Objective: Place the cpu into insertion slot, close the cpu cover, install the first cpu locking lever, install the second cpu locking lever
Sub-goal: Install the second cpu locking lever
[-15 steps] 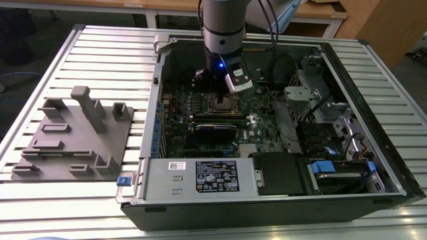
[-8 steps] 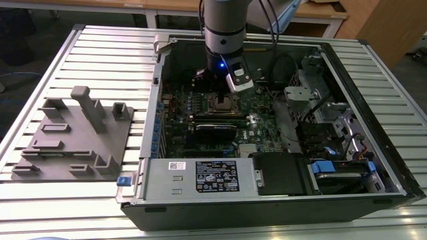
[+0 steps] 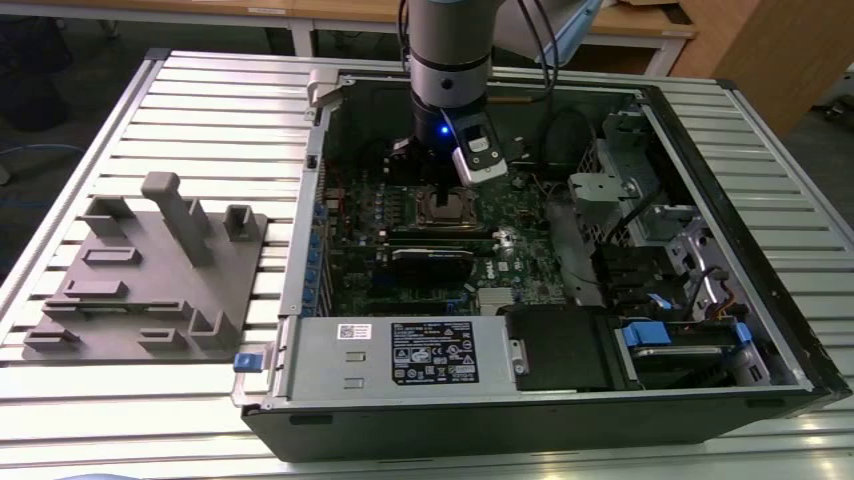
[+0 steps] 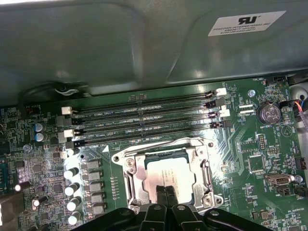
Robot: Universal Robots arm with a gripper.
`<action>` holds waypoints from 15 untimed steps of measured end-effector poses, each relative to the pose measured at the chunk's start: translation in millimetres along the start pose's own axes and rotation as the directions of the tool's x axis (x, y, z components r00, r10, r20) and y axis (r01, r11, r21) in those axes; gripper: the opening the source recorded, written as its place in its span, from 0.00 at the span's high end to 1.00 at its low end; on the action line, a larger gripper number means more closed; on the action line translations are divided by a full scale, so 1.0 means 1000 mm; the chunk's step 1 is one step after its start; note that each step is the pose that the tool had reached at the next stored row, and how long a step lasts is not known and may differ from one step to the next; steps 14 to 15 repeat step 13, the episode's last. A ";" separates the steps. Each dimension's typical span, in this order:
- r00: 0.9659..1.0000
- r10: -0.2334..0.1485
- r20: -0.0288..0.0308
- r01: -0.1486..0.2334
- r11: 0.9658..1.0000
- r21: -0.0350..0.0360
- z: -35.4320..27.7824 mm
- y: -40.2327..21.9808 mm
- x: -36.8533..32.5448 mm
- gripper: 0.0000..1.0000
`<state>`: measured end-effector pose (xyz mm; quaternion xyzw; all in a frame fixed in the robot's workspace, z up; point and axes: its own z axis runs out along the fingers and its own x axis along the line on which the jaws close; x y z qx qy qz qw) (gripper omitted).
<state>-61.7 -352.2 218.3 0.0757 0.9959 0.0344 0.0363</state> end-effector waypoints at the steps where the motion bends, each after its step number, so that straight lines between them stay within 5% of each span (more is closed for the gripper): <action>1: 1.000 0.000 0.000 0.000 1.000 0.000 0.0000 0.0000 0.0000 0.90; 15: 1.000 0.000 0.000 0.000 1.000 0.000 0.0003 0.0038 0.0006 0.90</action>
